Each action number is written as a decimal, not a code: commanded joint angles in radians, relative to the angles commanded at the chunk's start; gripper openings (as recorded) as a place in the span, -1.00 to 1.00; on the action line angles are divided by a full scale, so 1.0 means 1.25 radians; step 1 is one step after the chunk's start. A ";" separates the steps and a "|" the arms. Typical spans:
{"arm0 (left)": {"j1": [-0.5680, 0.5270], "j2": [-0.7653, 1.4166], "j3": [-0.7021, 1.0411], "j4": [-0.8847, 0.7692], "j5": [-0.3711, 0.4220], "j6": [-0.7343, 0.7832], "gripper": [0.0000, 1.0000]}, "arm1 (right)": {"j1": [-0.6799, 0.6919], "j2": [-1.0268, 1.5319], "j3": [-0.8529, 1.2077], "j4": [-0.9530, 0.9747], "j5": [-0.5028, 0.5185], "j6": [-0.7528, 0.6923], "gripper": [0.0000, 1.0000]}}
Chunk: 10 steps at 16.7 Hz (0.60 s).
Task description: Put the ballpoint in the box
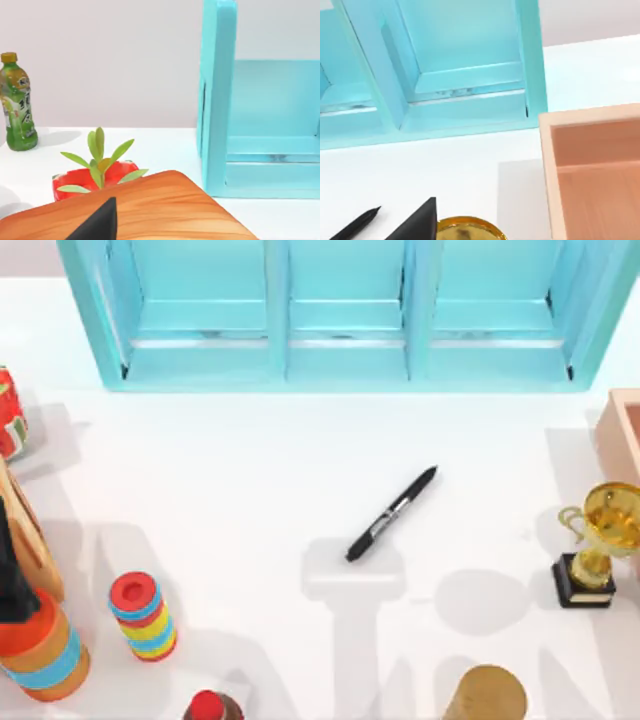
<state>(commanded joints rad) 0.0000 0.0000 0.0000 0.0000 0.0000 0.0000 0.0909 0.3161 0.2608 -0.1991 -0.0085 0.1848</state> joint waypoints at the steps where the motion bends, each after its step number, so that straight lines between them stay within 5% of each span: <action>1: 0.000 0.000 0.000 0.000 0.000 0.000 1.00 | 0.016 0.057 0.052 -0.031 -0.002 0.035 1.00; 10: 0.000 0.000 0.000 0.000 0.000 0.000 1.00 | 0.191 0.712 0.657 -0.332 -0.017 0.438 1.00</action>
<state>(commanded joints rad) 0.0000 0.0000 0.0000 0.0000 0.0000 0.0000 0.3294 1.2058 1.0823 -0.6144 -0.0298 0.7322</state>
